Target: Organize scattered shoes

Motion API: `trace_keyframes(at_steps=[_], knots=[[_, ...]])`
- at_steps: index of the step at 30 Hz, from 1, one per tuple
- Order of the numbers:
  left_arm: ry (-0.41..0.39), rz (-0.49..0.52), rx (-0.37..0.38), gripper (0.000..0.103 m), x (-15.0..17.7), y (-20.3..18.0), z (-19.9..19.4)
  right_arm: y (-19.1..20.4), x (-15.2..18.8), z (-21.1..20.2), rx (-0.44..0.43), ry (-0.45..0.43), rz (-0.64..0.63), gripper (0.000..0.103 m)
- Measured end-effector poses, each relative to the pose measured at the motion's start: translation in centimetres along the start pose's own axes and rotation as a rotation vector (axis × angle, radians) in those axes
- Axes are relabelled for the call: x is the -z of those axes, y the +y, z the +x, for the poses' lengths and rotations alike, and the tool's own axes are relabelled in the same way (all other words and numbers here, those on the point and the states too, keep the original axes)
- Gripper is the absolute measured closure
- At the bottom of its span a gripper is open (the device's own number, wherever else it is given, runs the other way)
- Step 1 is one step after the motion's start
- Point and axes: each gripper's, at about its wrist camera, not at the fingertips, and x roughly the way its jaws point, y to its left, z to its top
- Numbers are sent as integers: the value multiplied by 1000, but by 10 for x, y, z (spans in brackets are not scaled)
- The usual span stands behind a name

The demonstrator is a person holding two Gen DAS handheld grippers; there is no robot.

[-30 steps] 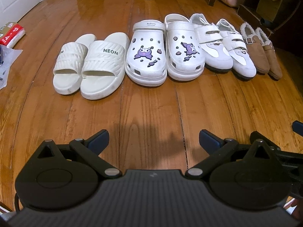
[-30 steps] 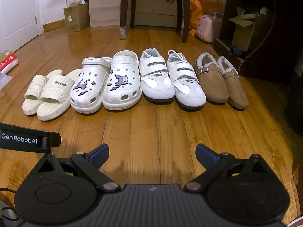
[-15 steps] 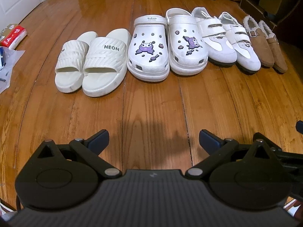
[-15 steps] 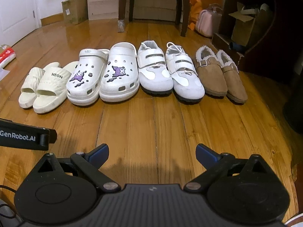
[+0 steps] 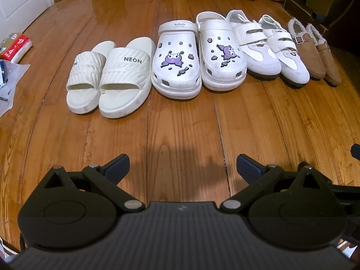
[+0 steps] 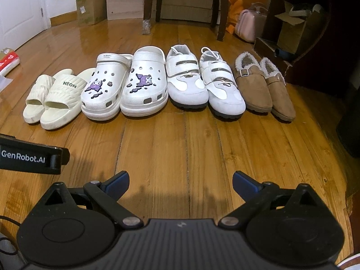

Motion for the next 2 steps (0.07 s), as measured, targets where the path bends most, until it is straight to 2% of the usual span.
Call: trace_keyframes(at_steps=[2], knots=[[-4, 3, -1, 0, 0, 0, -1, 1, 0, 0, -1, 2, -5, 4]])
